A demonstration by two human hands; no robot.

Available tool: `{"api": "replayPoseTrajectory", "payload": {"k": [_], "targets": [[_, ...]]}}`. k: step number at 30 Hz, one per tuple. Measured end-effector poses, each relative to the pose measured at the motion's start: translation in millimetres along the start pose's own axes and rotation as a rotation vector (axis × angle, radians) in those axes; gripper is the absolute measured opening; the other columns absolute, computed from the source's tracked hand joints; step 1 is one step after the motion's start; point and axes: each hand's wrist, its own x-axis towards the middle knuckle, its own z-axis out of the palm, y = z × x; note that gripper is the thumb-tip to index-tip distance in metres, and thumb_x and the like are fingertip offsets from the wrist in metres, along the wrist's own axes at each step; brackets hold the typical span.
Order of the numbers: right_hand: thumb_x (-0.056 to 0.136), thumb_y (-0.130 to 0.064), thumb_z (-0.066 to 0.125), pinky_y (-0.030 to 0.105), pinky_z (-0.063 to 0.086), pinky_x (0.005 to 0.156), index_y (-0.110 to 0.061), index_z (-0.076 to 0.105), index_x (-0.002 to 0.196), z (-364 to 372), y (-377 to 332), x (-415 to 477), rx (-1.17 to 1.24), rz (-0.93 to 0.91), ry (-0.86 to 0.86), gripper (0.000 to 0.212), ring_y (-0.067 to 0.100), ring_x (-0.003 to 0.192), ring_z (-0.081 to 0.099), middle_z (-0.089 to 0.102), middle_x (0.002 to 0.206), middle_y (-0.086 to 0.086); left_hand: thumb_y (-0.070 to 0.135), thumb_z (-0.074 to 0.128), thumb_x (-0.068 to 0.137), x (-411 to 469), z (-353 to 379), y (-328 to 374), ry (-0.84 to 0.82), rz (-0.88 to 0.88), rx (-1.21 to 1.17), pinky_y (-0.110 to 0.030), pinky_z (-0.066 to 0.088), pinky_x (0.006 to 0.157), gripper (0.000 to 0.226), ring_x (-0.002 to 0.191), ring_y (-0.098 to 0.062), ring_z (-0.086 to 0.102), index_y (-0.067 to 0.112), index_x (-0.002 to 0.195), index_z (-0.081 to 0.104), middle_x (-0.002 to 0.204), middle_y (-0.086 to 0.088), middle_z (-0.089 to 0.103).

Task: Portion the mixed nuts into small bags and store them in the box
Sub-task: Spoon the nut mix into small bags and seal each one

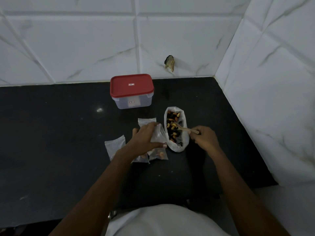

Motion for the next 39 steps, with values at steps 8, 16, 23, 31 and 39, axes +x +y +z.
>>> {"api": "replayPoseTrajectory", "payload": {"k": [8, 16, 23, 31, 39], "targets": [[0.096, -0.041, 0.055, 0.039, 0.057, 0.081, -0.024, 0.066, 0.090, 9, -16, 8, 0.277, 0.001, 0.105, 0.021, 0.015, 0.083, 0.068, 0.071, 0.088, -0.003, 0.066, 0.057, 0.083, 2, 4, -1, 0.032, 0.010, -0.026, -0.046, 0.020, 0.111, 0.085, 0.138, -0.018, 0.033, 0.022, 0.149, 0.026, 0.152, 0.000, 0.035], [0.100, -0.040, 0.046, 0.040, 0.054, 0.077, -0.023, 0.059, 0.093, 3, -15, 14, 0.073, 0.000, 0.238, 0.022, 0.014, 0.079, 0.064, 0.066, 0.085, -0.003, 0.068, 0.054, 0.084, 12, -2, -11, -0.003, 0.080, 0.153, -0.043, 0.020, 0.107, 0.068, 0.134, -0.015, 0.035, 0.033, 0.140, 0.039, 0.144, 0.006, 0.044], [0.100, -0.037, 0.048, 0.040, 0.054, 0.076, -0.022, 0.059, 0.089, 11, -8, 13, 0.161, 0.079, 0.244, 0.022, 0.018, 0.078, 0.066, 0.068, 0.086, 0.001, 0.057, 0.062, 0.085, 26, 5, -4, -0.154, 0.020, 0.113, -0.037, 0.017, 0.107, 0.065, 0.135, -0.018, 0.033, 0.032, 0.142, 0.041, 0.143, -0.001, 0.046], [0.102, -0.033, 0.047, 0.031, 0.054, 0.067, -0.015, 0.062, 0.097, 26, -9, 9, 0.363, 0.106, 0.191, 0.024, 0.014, 0.072, 0.068, 0.070, 0.085, -0.001, 0.061, 0.064, 0.081, 30, 12, -8, -0.164, 0.007, 0.069, -0.034, 0.016, 0.102, 0.070, 0.132, -0.018, 0.035, 0.037, 0.142, 0.040, 0.143, 0.000, 0.046], [0.100, -0.032, 0.051, 0.030, 0.050, 0.062, -0.017, 0.066, 0.093, 12, -6, 16, 0.499, 0.116, 0.230, 0.023, 0.014, 0.068, 0.066, 0.072, 0.086, -0.001, 0.058, 0.064, 0.084, 33, 3, -4, -0.108, -0.016, -0.015, -0.034, 0.015, 0.107, 0.067, 0.135, -0.017, 0.037, 0.031, 0.141, 0.043, 0.142, 0.002, 0.049]]}}
